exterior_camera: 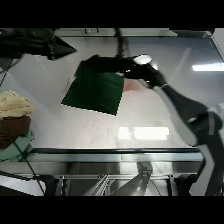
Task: Fold the shirts.
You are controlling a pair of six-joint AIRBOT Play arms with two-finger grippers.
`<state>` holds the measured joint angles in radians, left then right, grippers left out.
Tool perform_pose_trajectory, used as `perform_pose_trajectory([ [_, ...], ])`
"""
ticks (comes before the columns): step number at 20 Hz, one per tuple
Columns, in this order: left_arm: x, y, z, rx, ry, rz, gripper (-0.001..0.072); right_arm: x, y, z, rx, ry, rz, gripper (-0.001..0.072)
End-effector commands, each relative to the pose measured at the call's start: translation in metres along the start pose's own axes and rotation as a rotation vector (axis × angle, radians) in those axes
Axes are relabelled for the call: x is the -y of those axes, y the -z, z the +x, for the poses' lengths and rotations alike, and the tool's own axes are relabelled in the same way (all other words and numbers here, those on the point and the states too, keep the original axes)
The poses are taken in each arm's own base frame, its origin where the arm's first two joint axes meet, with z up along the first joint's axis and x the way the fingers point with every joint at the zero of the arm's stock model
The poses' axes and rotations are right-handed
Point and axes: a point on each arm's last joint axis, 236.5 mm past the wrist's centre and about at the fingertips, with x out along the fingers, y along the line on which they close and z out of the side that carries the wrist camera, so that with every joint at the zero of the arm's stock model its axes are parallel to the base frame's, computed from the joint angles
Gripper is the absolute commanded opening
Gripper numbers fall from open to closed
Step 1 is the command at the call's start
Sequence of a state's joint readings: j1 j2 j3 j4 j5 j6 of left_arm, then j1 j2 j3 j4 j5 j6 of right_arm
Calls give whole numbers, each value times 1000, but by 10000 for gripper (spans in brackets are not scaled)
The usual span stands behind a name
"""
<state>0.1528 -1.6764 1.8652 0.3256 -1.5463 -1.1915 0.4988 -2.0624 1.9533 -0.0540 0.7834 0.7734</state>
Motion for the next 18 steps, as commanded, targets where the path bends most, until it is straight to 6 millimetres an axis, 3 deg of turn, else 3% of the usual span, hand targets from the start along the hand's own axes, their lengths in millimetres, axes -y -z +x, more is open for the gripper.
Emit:
perform_pose_trajectory([
  [1,23,-10,-87,173,-83,65,19,3,50,74,50,-103,201,702],
  [3,28,-9,-116,241,-132,92,19,13,66,66,55,-163,341,702],
  [4,29,-7,-125,261,-151,107,19,7,66,56,42,-220,258,702],
  [6,28,1,-138,287,-177,111,20,-22,49,26,47,-389,106,702],
  [9,13,10,-145,316,-198,80,20,-63,15,-40,33,-610,17,702],
  [12,-6,23,-138,306,-181,18,19,-117,-6,-112,64,-941,25,703],
  [13,-11,28,-133,296,-173,6,19,-128,-5,-127,77,-1031,35,702],
  [15,-13,37,-123,267,-149,-17,19,-145,19,-128,19,-1117,55,703],
  [17,-7,41,-111,233,-125,-10,19,-157,41,-105,-52,-1096,89,702],
  [18,-3,41,-107,225,-121,-2,19,-152,55,-86,-111,-1013,85,703],
])
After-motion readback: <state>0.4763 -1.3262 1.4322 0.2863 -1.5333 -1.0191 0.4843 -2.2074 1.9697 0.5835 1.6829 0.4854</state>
